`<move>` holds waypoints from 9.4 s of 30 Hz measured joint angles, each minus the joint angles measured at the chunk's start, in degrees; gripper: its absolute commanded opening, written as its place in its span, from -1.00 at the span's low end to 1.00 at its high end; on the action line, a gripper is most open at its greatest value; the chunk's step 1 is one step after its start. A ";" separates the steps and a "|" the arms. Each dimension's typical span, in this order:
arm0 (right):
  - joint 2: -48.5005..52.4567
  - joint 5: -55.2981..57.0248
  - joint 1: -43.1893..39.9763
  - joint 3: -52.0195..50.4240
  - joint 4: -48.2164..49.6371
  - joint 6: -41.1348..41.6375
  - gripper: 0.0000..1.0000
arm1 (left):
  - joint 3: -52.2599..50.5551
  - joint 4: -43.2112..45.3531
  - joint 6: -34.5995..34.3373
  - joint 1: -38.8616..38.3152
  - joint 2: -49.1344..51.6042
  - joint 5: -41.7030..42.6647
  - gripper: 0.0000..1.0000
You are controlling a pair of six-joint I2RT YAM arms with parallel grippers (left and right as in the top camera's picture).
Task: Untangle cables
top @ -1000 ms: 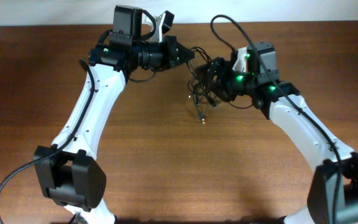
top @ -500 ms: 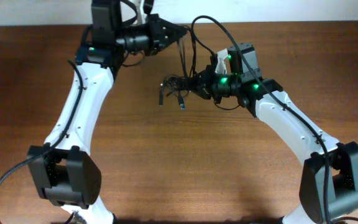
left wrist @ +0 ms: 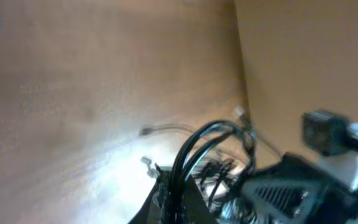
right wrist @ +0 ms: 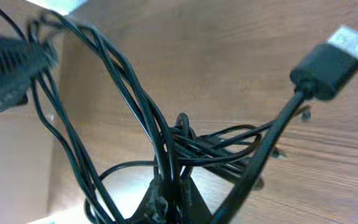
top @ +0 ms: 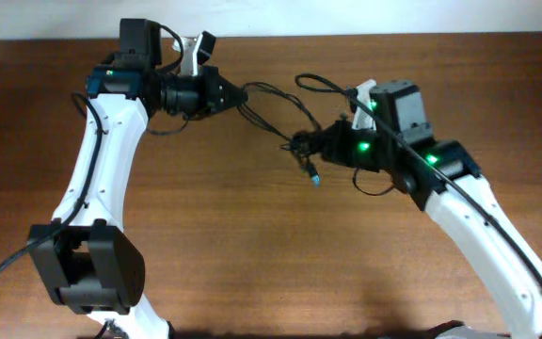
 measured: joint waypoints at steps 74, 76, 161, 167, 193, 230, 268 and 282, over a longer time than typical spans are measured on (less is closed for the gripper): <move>2.21 1.97 -10.71 6.47 -0.13 -8.68 -0.92 | 3.52 -1.11 -0.37 -11.21 -0.74 5.53 -1.00; -2.49 -0.46 -13.66 6.47 -4.42 -8.35 -0.92 | 3.58 -2.75 -0.28 -12.09 -0.74 -3.91 -1.00; 9.42 -7.43 -22.38 6.67 -20.96 -14.08 0.42 | 6.43 -7.10 11.32 -10.82 24.20 -34.42 -0.18; 9.42 -7.41 -22.38 6.67 -20.94 -14.21 0.43 | 2.69 -4.59 11.26 -11.19 24.26 -33.07 -0.23; 9.42 -6.80 -22.38 6.67 -20.79 -14.25 0.43 | 9.14 -11.30 11.56 -12.96 24.65 -33.33 -0.02; 9.42 -6.82 -22.29 6.67 -20.96 -14.23 0.38 | 2.03 -6.62 8.81 -14.73 25.14 -38.56 -1.00; 10.19 -3.76 -1.22 6.86 4.61 10.27 0.25 | 9.14 -6.91 8.92 -10.54 6.58 12.13 -1.00; 10.27 -12.94 -6.32 6.86 6.23 10.32 0.25 | 9.14 -6.25 8.63 -7.72 6.58 12.81 -1.00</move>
